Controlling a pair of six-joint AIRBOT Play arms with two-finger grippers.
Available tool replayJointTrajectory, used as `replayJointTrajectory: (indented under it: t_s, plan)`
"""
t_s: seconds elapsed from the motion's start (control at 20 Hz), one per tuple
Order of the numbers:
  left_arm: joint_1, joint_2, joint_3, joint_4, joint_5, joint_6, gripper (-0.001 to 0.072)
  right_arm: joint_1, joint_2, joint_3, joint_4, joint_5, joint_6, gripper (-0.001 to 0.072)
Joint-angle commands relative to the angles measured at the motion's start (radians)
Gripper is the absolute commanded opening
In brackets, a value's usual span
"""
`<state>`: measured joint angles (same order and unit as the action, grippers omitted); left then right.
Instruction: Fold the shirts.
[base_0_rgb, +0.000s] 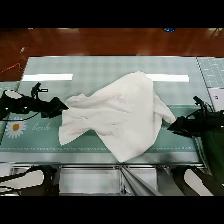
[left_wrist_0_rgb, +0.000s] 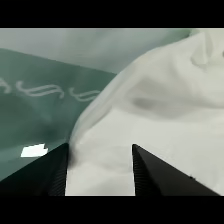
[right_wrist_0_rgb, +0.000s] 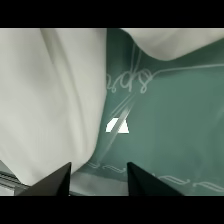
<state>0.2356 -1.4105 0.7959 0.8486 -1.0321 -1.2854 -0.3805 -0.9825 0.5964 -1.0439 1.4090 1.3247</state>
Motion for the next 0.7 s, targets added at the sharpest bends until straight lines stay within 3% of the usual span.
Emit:
replayJointTrajectory:
  t_s: [0.0, 0.05, 0.15, 0.65]
  plan:
    - [-0.037, -0.042, 0.034, 0.004, -0.024, 0.016, 0.0133, 0.075, 0.003, -0.007, -0.090, 0.021, 0.033, 0.0398]
    - [-0.039, -0.043, 0.046, 0.003, -0.036, 0.022, 0.0022, 0.111, 0.003, -0.007, -0.135, 0.029, 0.048, 0.0399]
    - [-0.039, -0.043, 0.064, 0.004, -0.048, 0.022, 0.0022, 0.158, 0.003, -0.007, -0.181, 0.019, 0.097, 0.0399]
    - [-0.051, -0.043, 0.068, 0.004, -0.067, 0.021, 0.0022, 0.323, -0.138, -0.007, -0.065, -0.101, 0.107, 0.0399]
